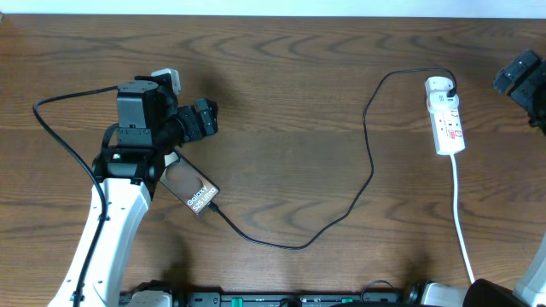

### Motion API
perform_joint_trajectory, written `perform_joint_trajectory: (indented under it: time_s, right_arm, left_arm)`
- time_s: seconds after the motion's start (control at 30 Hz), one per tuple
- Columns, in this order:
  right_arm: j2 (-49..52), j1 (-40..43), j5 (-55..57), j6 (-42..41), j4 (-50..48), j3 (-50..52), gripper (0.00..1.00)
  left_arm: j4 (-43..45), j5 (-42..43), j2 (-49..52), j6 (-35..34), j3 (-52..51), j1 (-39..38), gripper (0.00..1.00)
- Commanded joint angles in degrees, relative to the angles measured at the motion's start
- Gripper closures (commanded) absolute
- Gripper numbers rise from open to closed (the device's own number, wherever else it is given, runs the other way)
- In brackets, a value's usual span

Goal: Plug charger to phone and switch on socket

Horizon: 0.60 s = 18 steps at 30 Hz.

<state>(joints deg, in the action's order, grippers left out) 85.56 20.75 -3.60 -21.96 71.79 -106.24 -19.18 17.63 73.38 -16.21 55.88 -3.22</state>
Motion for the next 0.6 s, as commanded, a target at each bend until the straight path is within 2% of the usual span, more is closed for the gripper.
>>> perform_joint_trajectory:
  time_s: [0.0,0.23,0.33,0.43,0.57]
  right_arm:
    - [-0.81,-0.22,0.66,-0.72,0.04,0.07,0.01]
    - [-0.81,-0.22,0.66,-0.72,0.04,0.07,0.01]
    - [-0.81,-0.22,0.66,-0.72,0.04,0.07,0.01]
    - [-0.81,-0.22,0.66,-0.72,0.04,0.07,0.01]
    - [-0.81,-0.22,0.66,-0.72,0.04,0.07,0.01]
  left_arm:
    - [-0.11,-0.79,-0.13,1.14,0.92,-0.13,0.08]
    - [-7.65,-10.93,-2.64,2.23,-0.35,-0.09,0.08]
    - [-6.84,-15.56,-6.51,2.23,-4.7,-0.09,0.08]
    - [-0.72,-17.09,-12.35,2.27,-11.5,-0.09,0.08]
    - [13.79,-17.03,-22.29,2.82,-23.82,-0.13,0.08]
